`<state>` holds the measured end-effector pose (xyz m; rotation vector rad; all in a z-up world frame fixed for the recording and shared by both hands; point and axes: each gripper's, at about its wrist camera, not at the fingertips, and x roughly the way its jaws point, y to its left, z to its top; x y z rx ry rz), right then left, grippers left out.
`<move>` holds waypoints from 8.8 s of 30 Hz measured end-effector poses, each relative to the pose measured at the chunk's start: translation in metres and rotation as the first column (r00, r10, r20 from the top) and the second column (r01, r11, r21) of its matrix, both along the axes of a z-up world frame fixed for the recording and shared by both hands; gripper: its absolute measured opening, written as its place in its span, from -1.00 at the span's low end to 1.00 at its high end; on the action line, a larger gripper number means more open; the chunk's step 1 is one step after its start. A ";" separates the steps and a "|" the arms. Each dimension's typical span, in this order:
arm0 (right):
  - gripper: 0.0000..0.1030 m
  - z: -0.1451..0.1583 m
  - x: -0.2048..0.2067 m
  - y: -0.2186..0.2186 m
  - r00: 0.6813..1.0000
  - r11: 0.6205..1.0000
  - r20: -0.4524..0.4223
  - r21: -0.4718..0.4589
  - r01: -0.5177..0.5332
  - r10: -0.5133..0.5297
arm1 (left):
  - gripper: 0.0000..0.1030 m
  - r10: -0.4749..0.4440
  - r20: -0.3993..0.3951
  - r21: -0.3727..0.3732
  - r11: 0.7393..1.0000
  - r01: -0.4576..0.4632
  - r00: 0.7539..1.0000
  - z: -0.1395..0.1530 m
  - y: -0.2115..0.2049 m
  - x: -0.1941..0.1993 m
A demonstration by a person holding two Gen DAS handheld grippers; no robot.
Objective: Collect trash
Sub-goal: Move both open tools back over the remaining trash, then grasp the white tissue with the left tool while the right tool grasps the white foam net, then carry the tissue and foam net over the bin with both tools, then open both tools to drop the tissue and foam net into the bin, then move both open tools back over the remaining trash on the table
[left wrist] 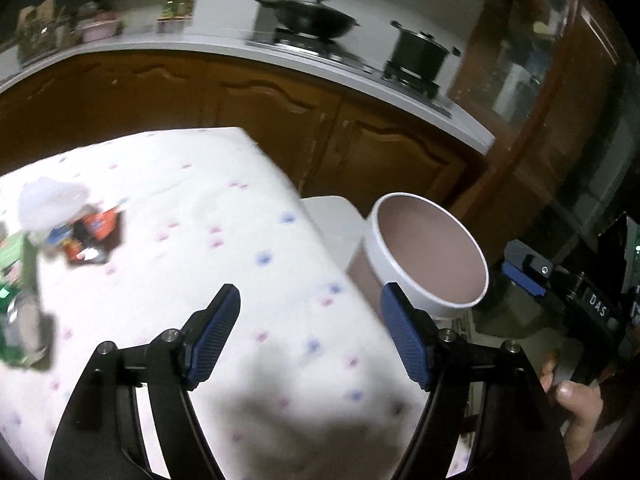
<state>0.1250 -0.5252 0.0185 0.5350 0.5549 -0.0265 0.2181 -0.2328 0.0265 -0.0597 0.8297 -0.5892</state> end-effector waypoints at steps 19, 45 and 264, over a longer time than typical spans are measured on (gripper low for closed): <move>0.76 -0.016 0.028 0.143 0.965 0.966 -0.046 0.009 -0.259 0.260 | 0.69 0.273 0.006 -0.054 0.961 -0.272 0.962 -0.003 0.178 -0.032; 0.87 0.004 0.103 0.263 0.894 0.891 -0.050 -0.064 -0.449 0.446 | 0.84 0.467 0.062 -0.043 0.884 -0.465 0.882 0.015 0.302 0.010; 0.78 -0.006 0.011 0.177 0.949 0.950 0.048 -0.042 -0.309 0.311 | 0.50 0.345 0.003 -0.066 0.937 -0.344 0.939 -0.019 0.214 -0.041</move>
